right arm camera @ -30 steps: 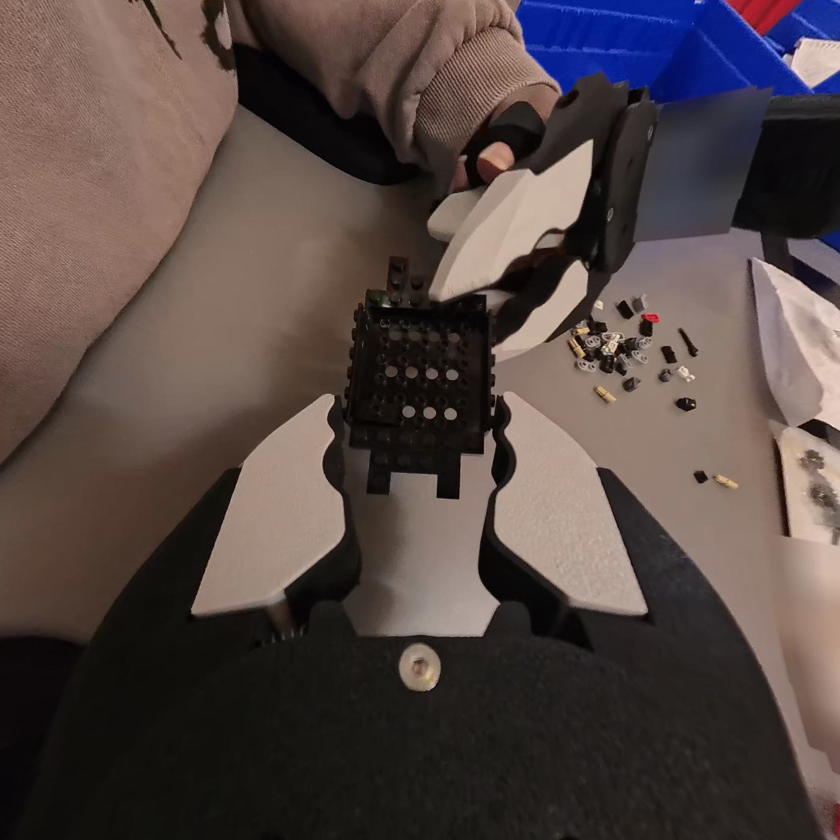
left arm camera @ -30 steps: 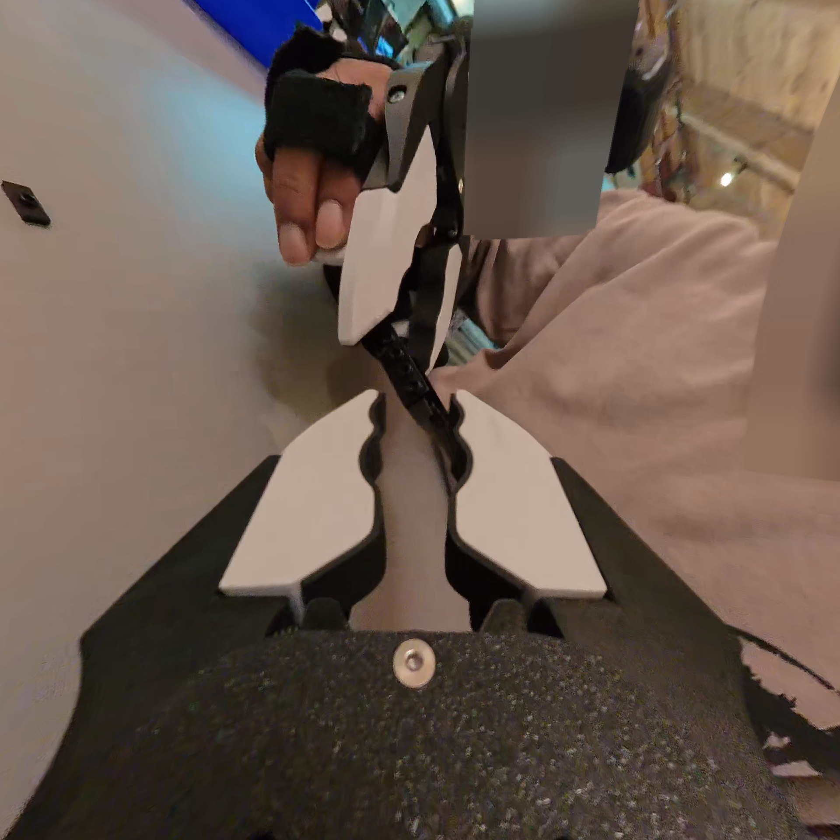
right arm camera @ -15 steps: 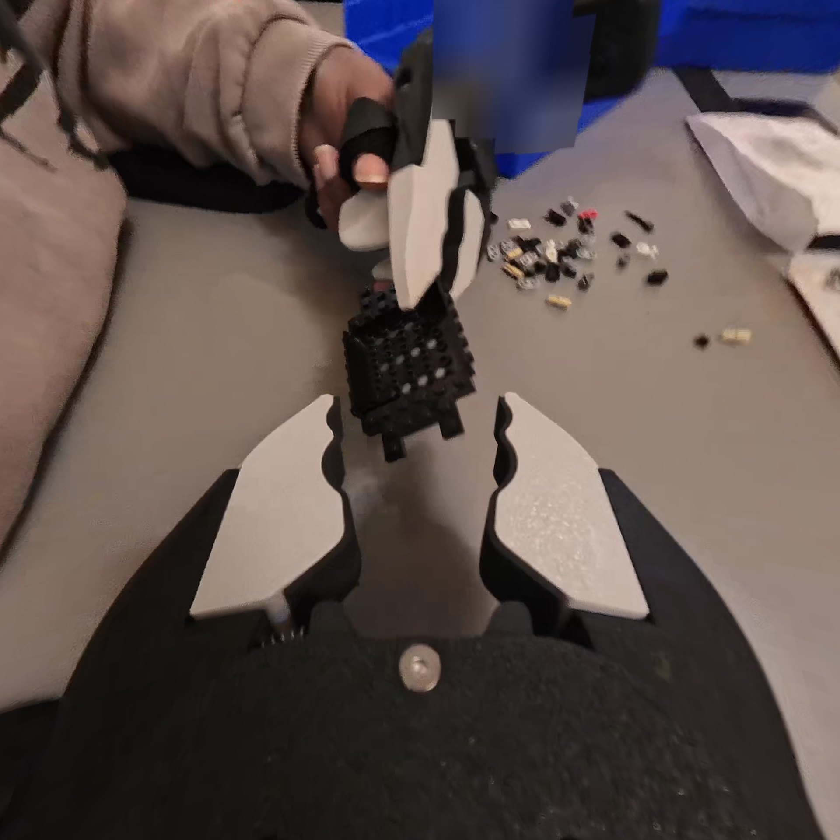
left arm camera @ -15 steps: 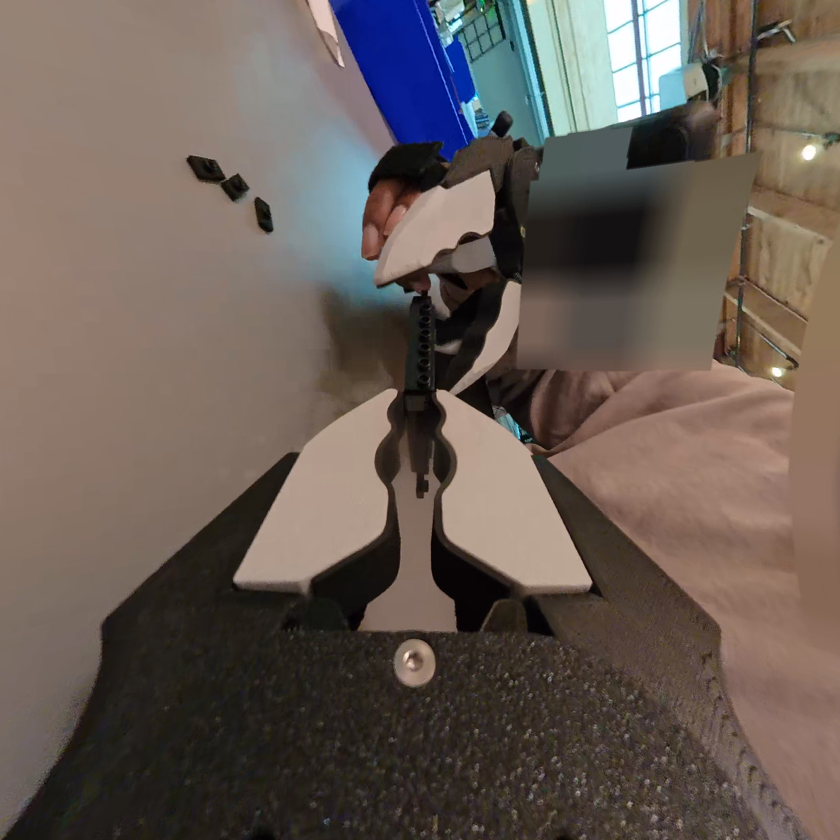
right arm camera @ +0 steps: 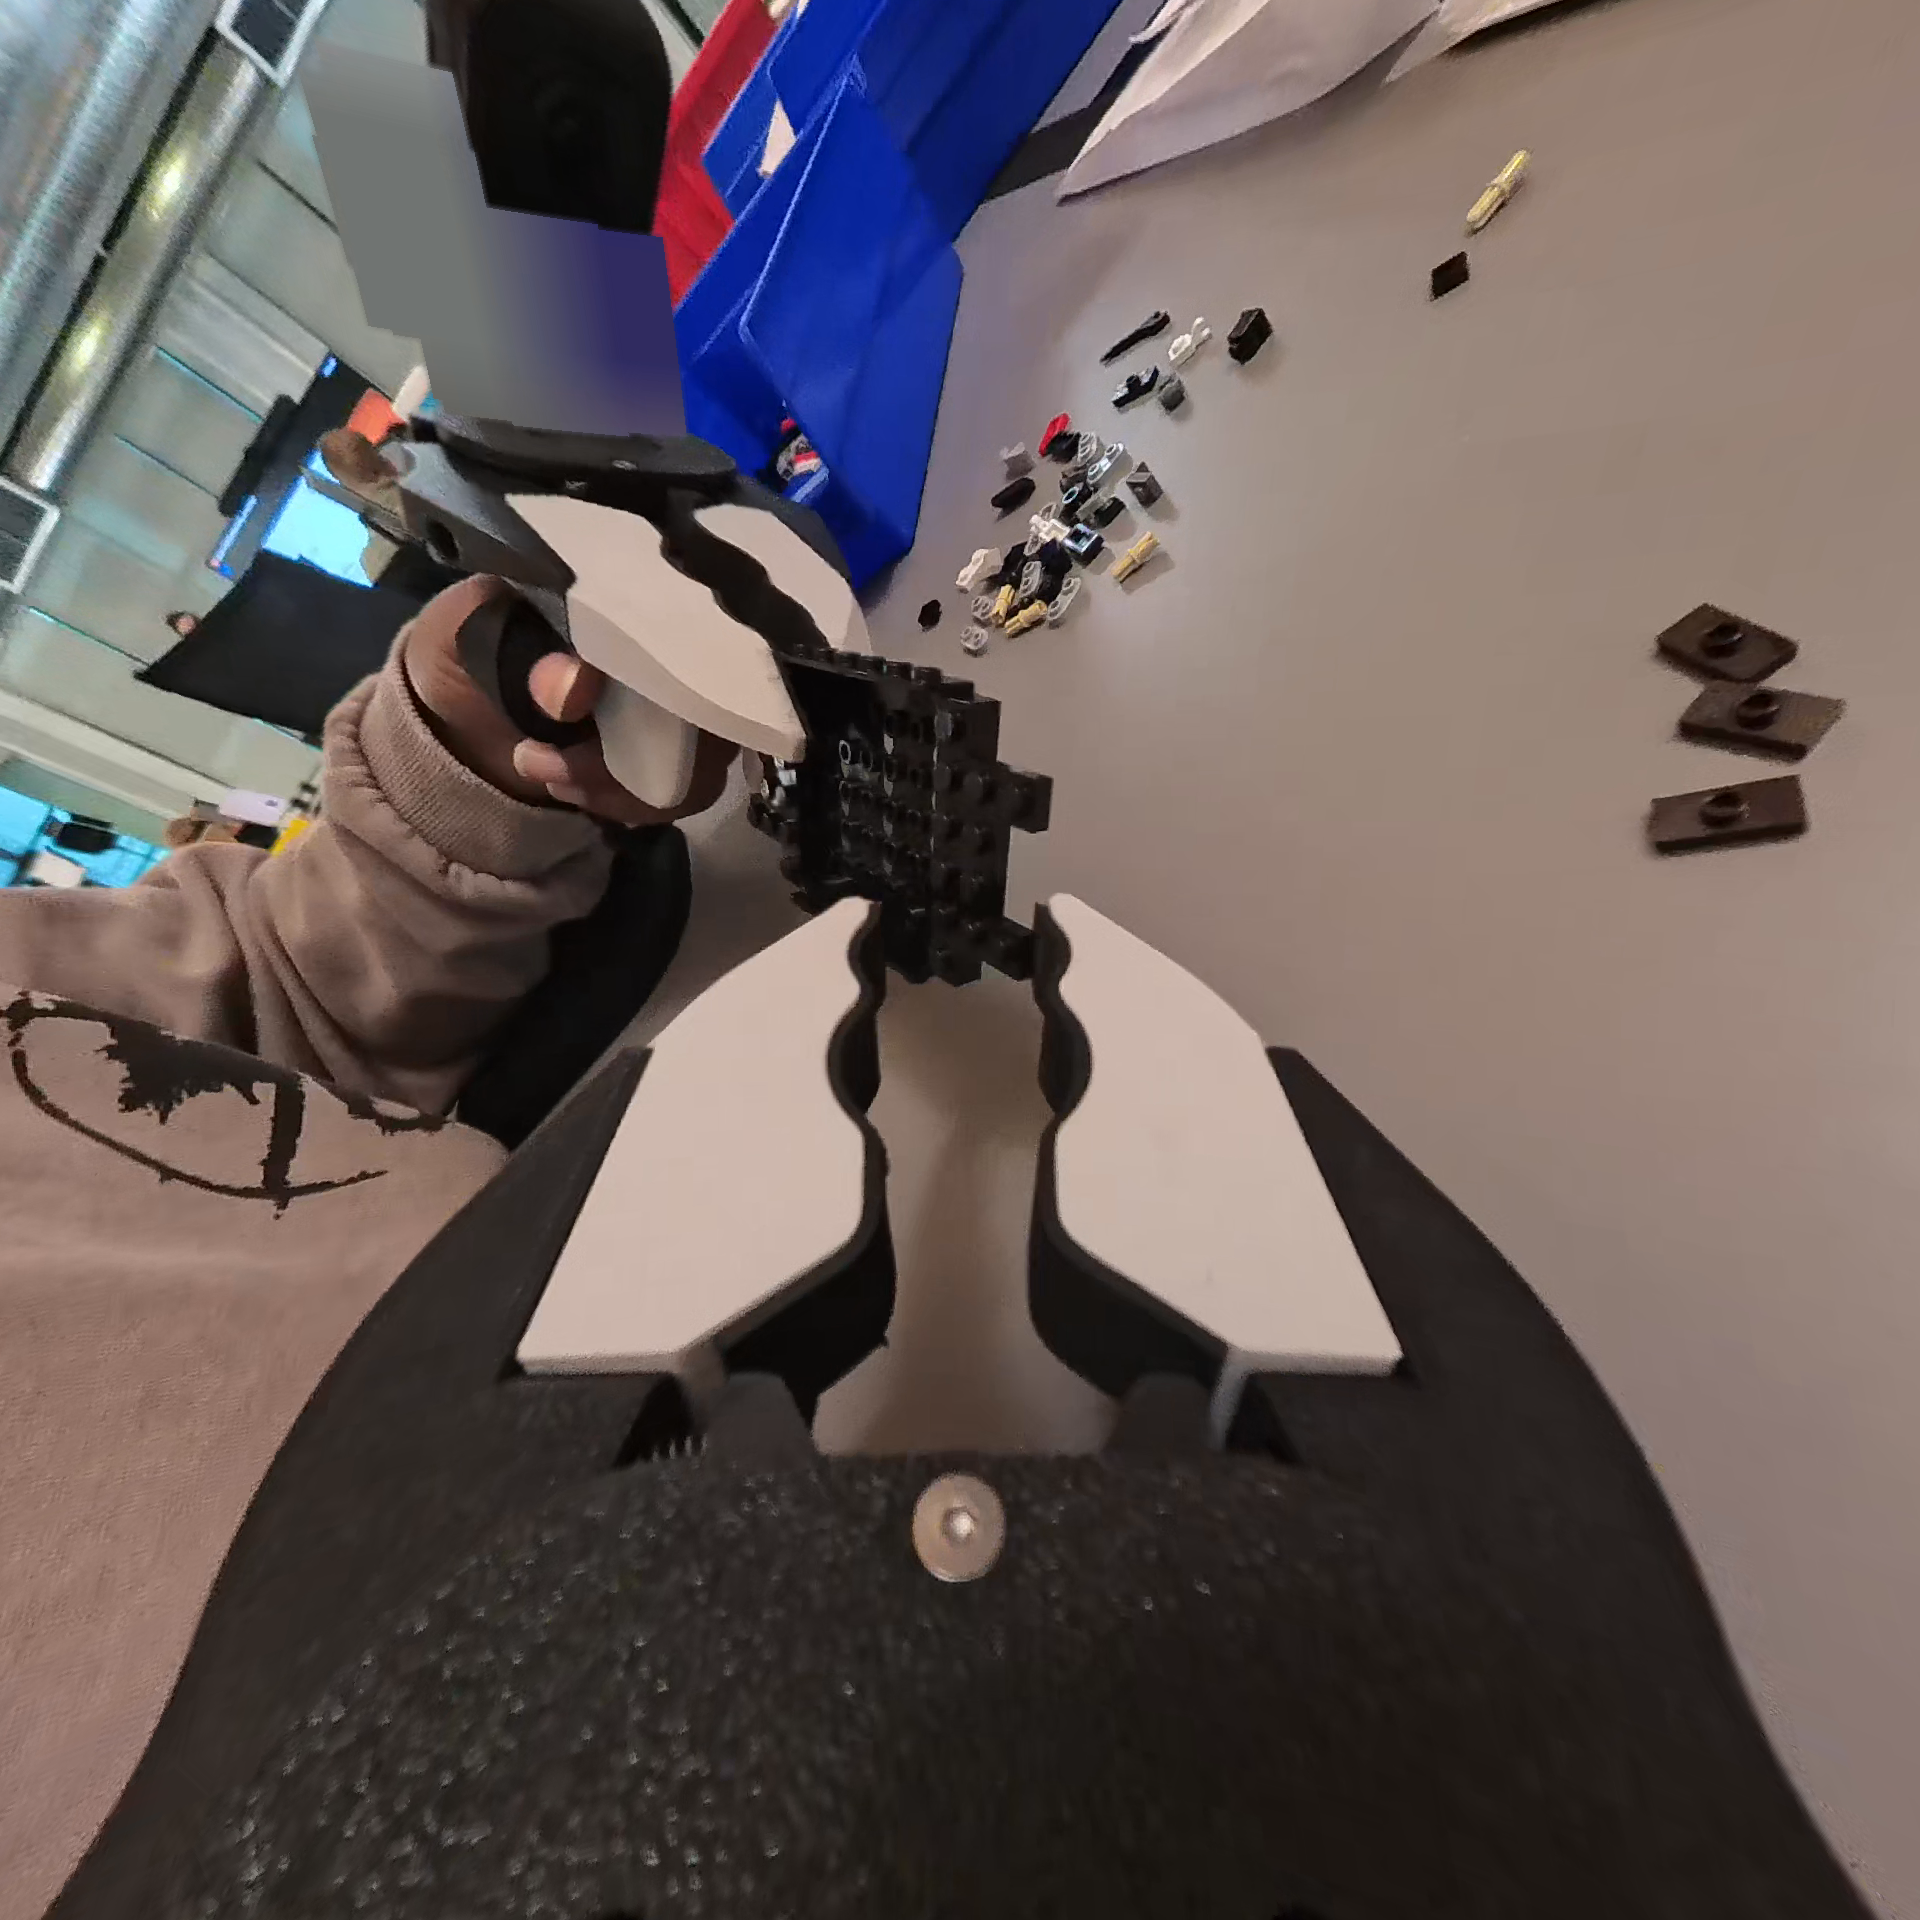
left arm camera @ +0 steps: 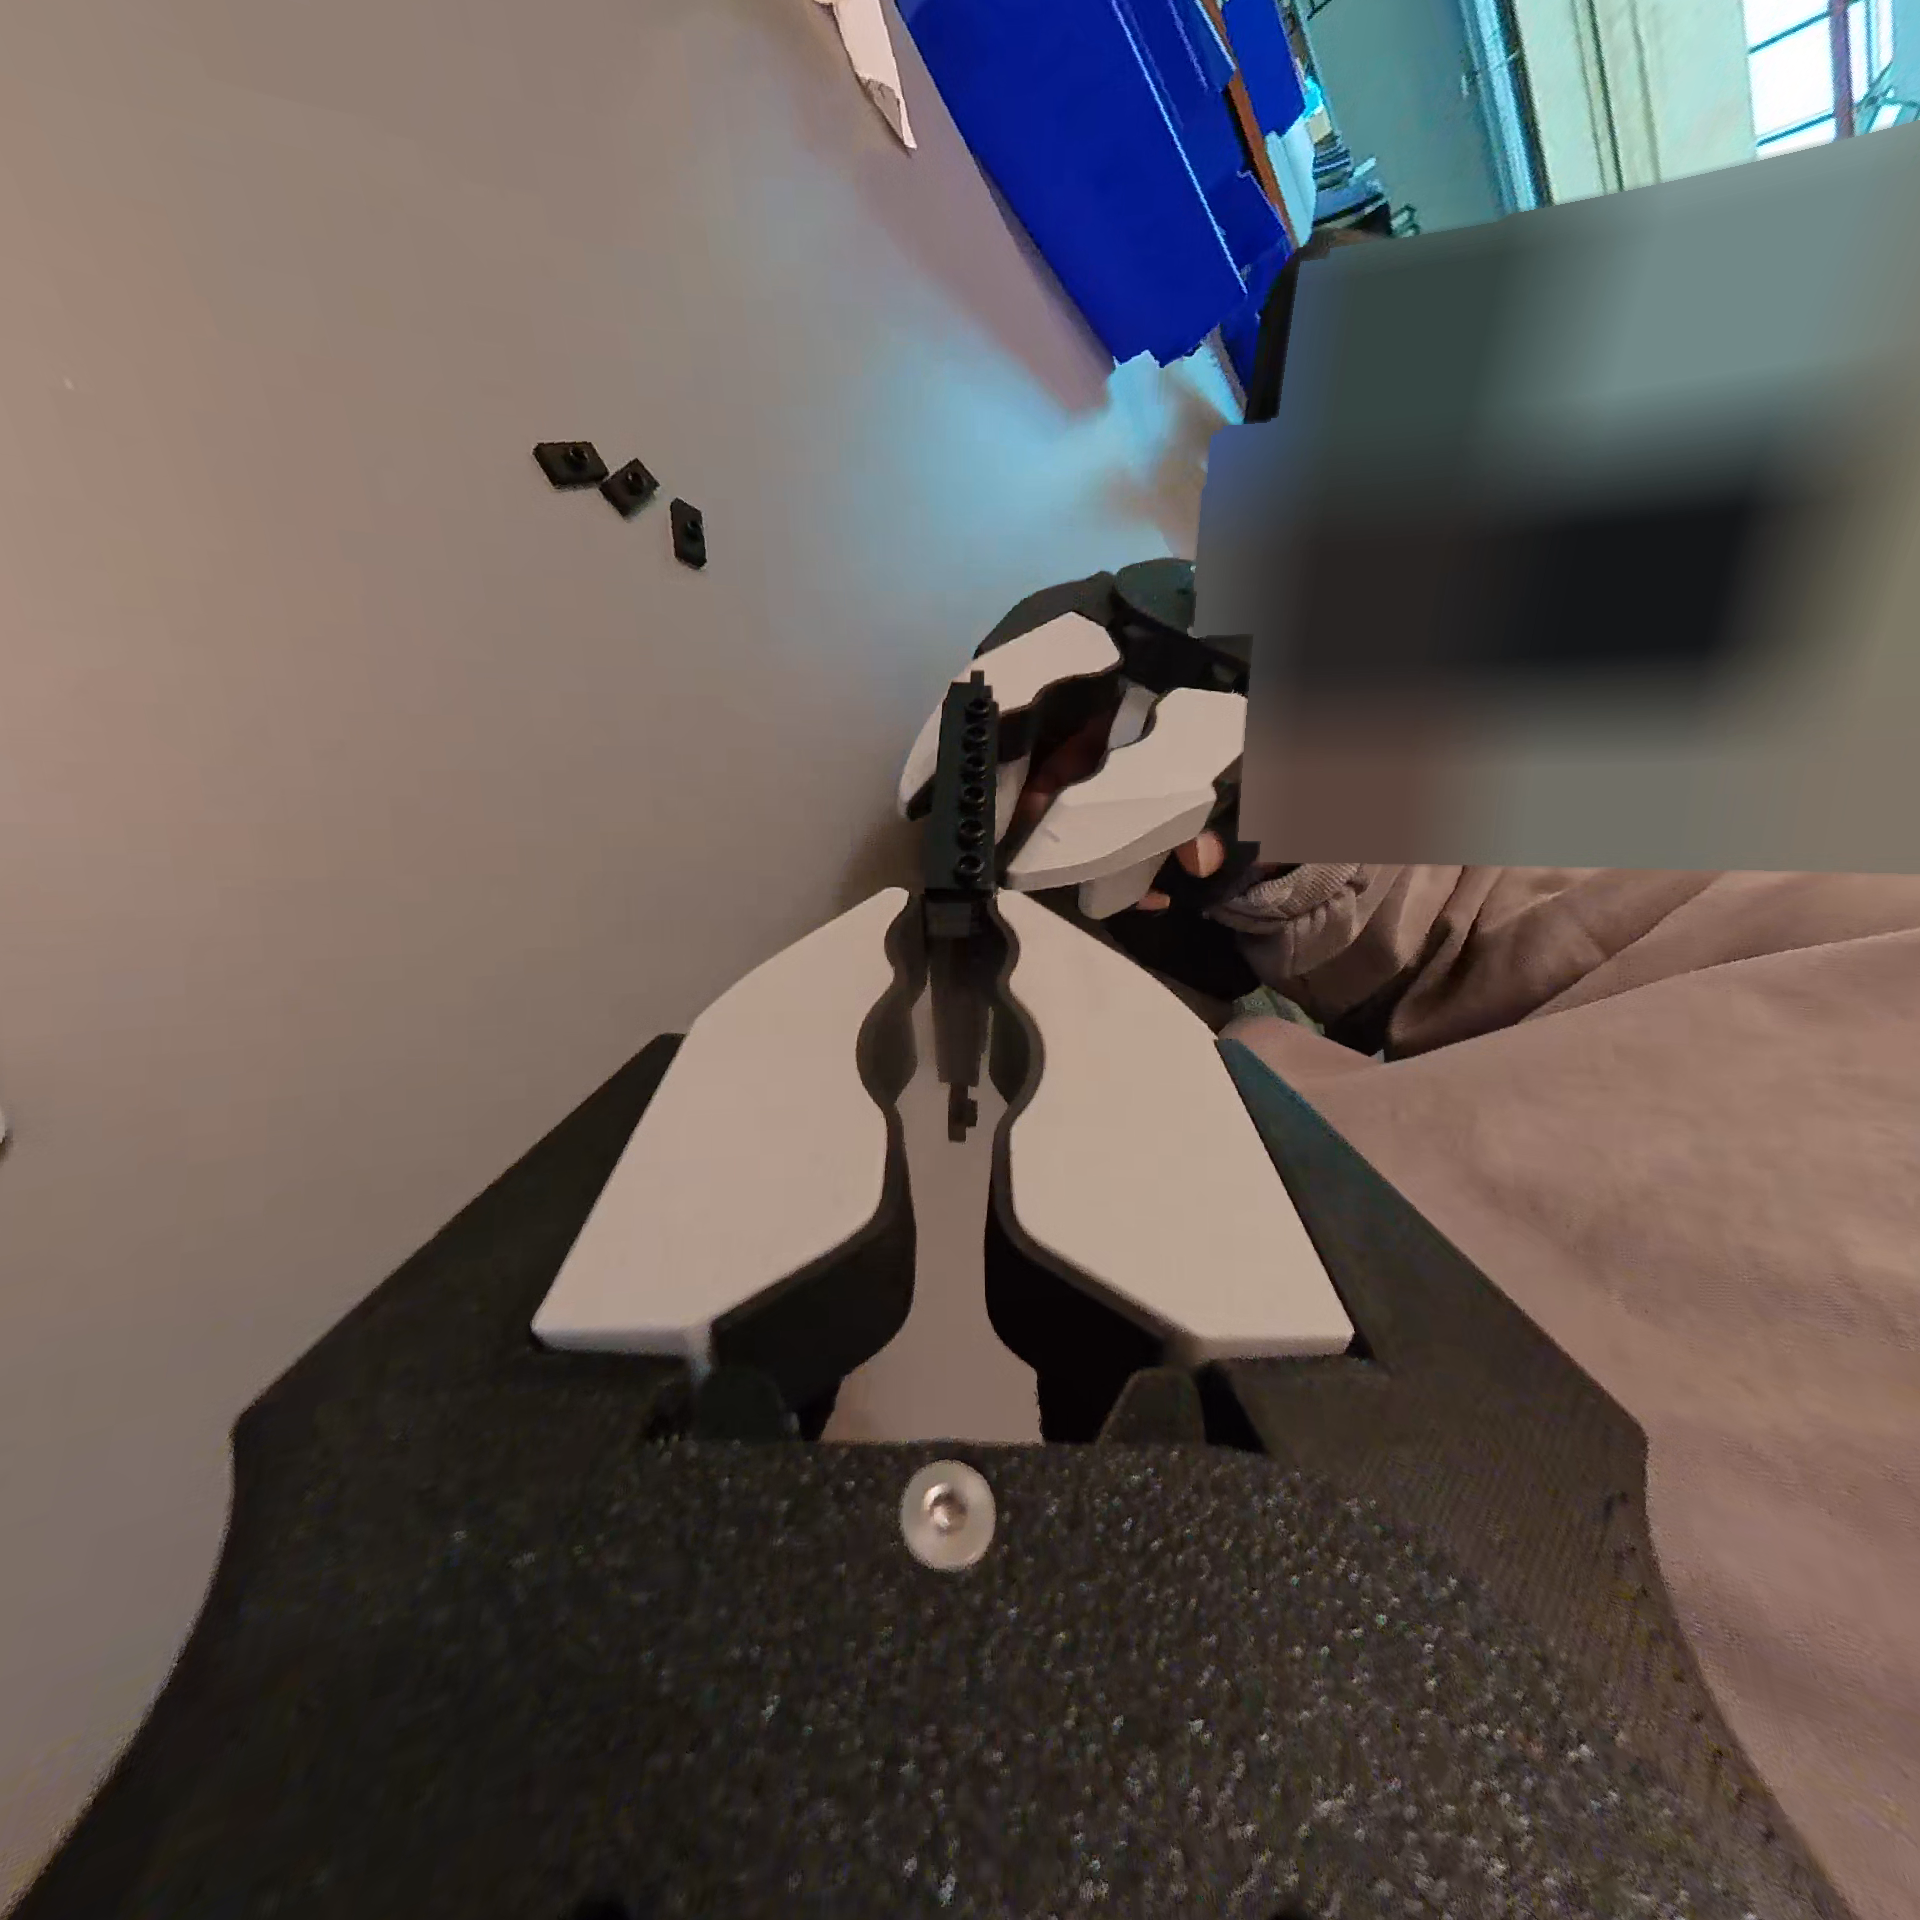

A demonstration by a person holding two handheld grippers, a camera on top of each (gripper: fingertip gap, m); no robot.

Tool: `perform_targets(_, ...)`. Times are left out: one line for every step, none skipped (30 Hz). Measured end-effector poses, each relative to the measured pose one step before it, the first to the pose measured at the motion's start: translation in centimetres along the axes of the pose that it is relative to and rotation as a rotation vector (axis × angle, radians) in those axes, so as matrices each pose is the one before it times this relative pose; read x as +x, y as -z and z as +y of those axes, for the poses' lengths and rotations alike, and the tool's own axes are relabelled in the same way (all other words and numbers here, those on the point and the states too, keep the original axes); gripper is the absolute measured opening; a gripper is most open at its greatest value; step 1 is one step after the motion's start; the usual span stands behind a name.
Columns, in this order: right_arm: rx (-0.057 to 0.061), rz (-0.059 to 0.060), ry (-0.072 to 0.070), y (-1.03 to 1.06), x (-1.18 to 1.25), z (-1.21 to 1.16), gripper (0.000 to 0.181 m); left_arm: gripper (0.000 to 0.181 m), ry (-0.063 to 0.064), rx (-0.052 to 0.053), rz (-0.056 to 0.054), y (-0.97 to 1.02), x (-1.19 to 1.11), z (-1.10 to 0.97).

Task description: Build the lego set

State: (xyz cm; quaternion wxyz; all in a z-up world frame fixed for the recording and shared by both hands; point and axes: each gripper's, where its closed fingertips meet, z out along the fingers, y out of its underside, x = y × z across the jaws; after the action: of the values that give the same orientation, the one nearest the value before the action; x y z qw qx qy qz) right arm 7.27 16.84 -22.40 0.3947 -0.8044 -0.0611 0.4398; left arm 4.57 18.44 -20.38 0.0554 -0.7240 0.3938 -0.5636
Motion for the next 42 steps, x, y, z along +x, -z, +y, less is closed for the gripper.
perform_targets(0.0037, -0.0013, 0.0029, -0.151, -0.106, 0.148, 0.023, 0.009, 0.0007, -0.0033, -0.0002, 0.16, 0.119, 0.022)
perform_targets(0.0035, -0.0055, 0.0005, -0.103, -0.124, 0.104, 0.022, 0.009, -0.0007, -0.0006, -0.0026, 0.126, 0.104, 0.014)
perform_targets(0.0109, -0.0062, -0.0054, -0.029, -0.11, -0.058, 0.021, 0.009, -0.0045, -0.0023, -0.0062, 0.09, 0.057, 0.043)
perform_targets(0.003, -0.007, -0.0002, -0.015, -0.116, 0.0, 0.021, 0.009, -0.002, 0.0014, -0.002, 0.092, 0.094, -0.017)
perform_targets(-0.0035, -0.0029, 0.0028, -0.032, -0.044, 0.049, 0.021, 0.009, -0.0009, -0.0014, -0.0027, 0.042, 0.044, 0.013)
perform_targets(0.0019, 0.0011, 0.0028, -0.02, 0.003, -0.04, 0.021, 0.009, -0.0012, 0.0001, -0.0032, 0.021, 0.013, 0.01)
perform_targets(0.0042, -0.0035, 0.0046, 0.001, -0.034, -0.051, 0.021, 0.009, 0.0029, 0.0027, 0.0015, 0.03, 0.041, -0.039)
perform_targets(0.0022, -0.0053, -0.0011, 0.008, -0.05, -0.016, 0.021, 0.009, 0.0044, 0.0006, 0.0021, 0.028, 0.016, -0.009)
perform_targets(0.0016, -0.0071, -0.0002, 0.015, -0.049, 0.003, 0.02, 0.009, 0.0018, -0.0012, 0.0001, 0.017, -0.014, 0.017)
perform_targets(-0.0006, -0.0075, -0.0017, 0.015, -0.033, 0.053, 0.019, 0.009, 0.0016, -0.0023, 0.0007, 0.004, 0.013, 0.03)
perform_targets(0.0013, -0.0072, -0.0057, 0.012, -0.041, 0.016, 0.019, 0.009, 0.0009, -0.0013, -0.0017, 0.001, -0.014, 0.012)
perform_targets(0.0047, -0.0073, -0.0053, 0.029, -0.037, -0.017, 0.018, 0.009, 0.0026, -0.0014, 0.0013, 0.0, 0.039, -0.004)
perform_targets(0.0066, -0.0086, -0.0073, 0.045, -0.066, -0.064, 0.018, 0.009, 0.0019, -0.0015, 0.0023, 0.012, 0.056, -0.019)
perform_targets(0.0063, -0.0122, -0.0086, 0.054, -0.111, -0.058, 0.017, 0.009, 0.0024, -0.0011, 0.0034, 0.032, 0.062, -0.046)
perform_targets(0.0073, -0.0073, -0.0092, 0.049, -0.068, -0.1, 0.017, 0.009, 0.0031, -0.0014, 0.0035, 0.007, 0.06, -0.035)
perform_targets(0.0083, -0.0061, -0.005, 0.073, -0.053, -0.118, 0.016, 0.009, 0.0009, -0.0027, 0.0027, 0.0, 0.061, -0.008)
perform_targets(0.0007, -0.0052, -0.0029, 0.041, -0.033, -0.025, 0.016, 0.009, 0.0017, -0.0021, 0.0044, -0.02, 0.06, -0.013)
perform_targets(-0.0026, -0.0038, -0.0026, 0.033, 0.0, 0.025, 0.016, 0.009, 0.0026, -0.0041, 0.0034, -0.025, 0.03, 0.023)
perform_targets(-0.0028, -0.0028, -0.0049, 0.032, 0.012, 0.01, 0.016, 0.009, 0.003, -0.0021, 0.003, -0.038, 0.026, 0.014)
perform_targets(-0.0009, -0.001, -0.0032, 0.037, 0.009, 0.002, 0.016, 0.01, 0.0041, -0.0022, 0.0037, -0.037, 0.029, 0.013)
perform_targets(-0.001, 0.0, -0.0012, 0.029, 0.013, 0.01, 0.016, 0.01, 0.0034, -0.0015, 0.0025, -0.042, 0.036, 0.008)
perform_targets(0.0011, 0.001, -0.0005, 0.04, 0.006, -0.026, 0.016, 0.01, 0.0028, -0.0023, 0.0016, -0.021, 0.035, 0.014)
perform_targets(0.0032, 0.0003, 0.0006, 0.03, 0.0, -0.048, 0.016, 0.01, 0.0017, -0.0035, 0.002, -0.013, 0.046, 0.031)
perform_targets(0.0018, -0.0023, 0.0004, 0.018, -0.041, -0.03, 0.016, 0.01, 0.0042, -0.0012, 0.0037, 0.007, 0.069, -0.021)
perform_targets(0.0057, -0.0029, -0.0011, 0.03, -0.051, -0.094, 0.016, 0.01, 0.0059, -0.0028, 0.0062, 0.016, 0.078, 0.0)
perform_targets(0.0021, -0.0025, -0.0014, 0.011, -0.034, -0.044, 0.016, 0.01, 0.0061, -0.0043, 0.005, -0.004, 0.036, 0.011)
perform_targets(-0.0001, -0.0024, -0.0032, 0.0, -0.014, 0.002, 0.016, 0.01, 0.0084, -0.0045, 0.0053, 0.008, 0.013, 0.011)
perform_targets(0.0006, -0.0029, -0.0079, -0.009, 0.003, 0.006, 0.016, 0.01, 0.0096, -0.0055, 0.006, 0.002, -0.011, 0.022)
perform_targets(-0.0005, -0.0031, -0.0083, -0.018, -0.005, 0.032, 0.016, 0.01, 0.0128, -0.0048, 0.0083, -0.001, -0.023, 0.005)
perform_targets(-0.0012, -0.003, -0.0076, -0.006, -0.01, 0.041, 0.016, 0.01, 0.0133, -0.0052, 0.0097, 0.003, -0.04, 0.023)
perform_targets(0.001, -0.0046, -0.0105, 0.002, -0.013, 0.003, 0.016, 0.01, 0.0132, -0.0035, 0.01, -0.01, -0.046, 0.002)
perform_targets(0.0027, -0.0067, -0.0167, 0.015, -0.01, -0.007, 0.015, 0.01, 0.0132, -0.0026, 0.0113, -0.013, -0.032, 0.003)
perform_targets(-0.0004, -0.0054, -0.0153, 0.001, 0.002, 0.038, 0.015, 0.01, 0.0112, -0.0022, 0.0109, -0.017, -0.046, 0.002)
perform_targets(0.0009, -0.0008, -0.0088, 0.016, 0.041, 0.014, 0.015, 0.01, 0.0099, 0.0005, 0.0104, -0.045, -0.074, -0.021)
perform_targets(-0.0003, -0.0012, -0.0071, 0.021, 0.02, 0.014, 0.014, 0.01, 0.0088, 0.0026, 0.0148, -0.031, -0.026, -0.035)
perform_targets(-0.0032, 0.0007, -0.0066, 0.027, 0.029, 0.023, 0.014, 0.01, 0.0143, 0.0006, 0.0133, -0.047, -0.09, 0.033)
perform_targets(-0.0061, 0.0057, -0.0025, 0.001, 0.088, 0.076, 0.014, 0.01, 0.0131, 0.0013, 0.0094, -0.041, -0.142, 0.045)
perform_targets(-0.0046, 0.0054, -0.0024, -0.012, 0.096, 0.092, 0.014, 0.01, 0.0105, 0.0005, 0.0076, -0.043, -0.141, 0.071)
perform_targets(-0.0035, 0.0, -0.0059, -0.011, 0.038, 0.064, 0.013, 0.01, 0.0113, 0.0022, 0.0093, -0.022, -0.097, 0.056)
perform_targets(-0.0041, -0.0008, -0.0054, -0.023, 0.021, 0.078, 0.013, 0.01, 0.0094, 0.0011, 0.0082, -0.01, -0.067, 0.049)
perform_targets(-0.0004, -0.0011, -0.0043, -0.014, 0.012, 0.009, 0.013, 0.01, 0.0088, 0.0019, 0.008, 0.005, -0.061, 0.027)
perform_targets(-0.0028, 0.0006, -0.002, -0.034, 0.029, 0.041, 0.013, 0.01, 0.0092, 0.0031, 0.0063, 0.013, -0.069, -0.011)
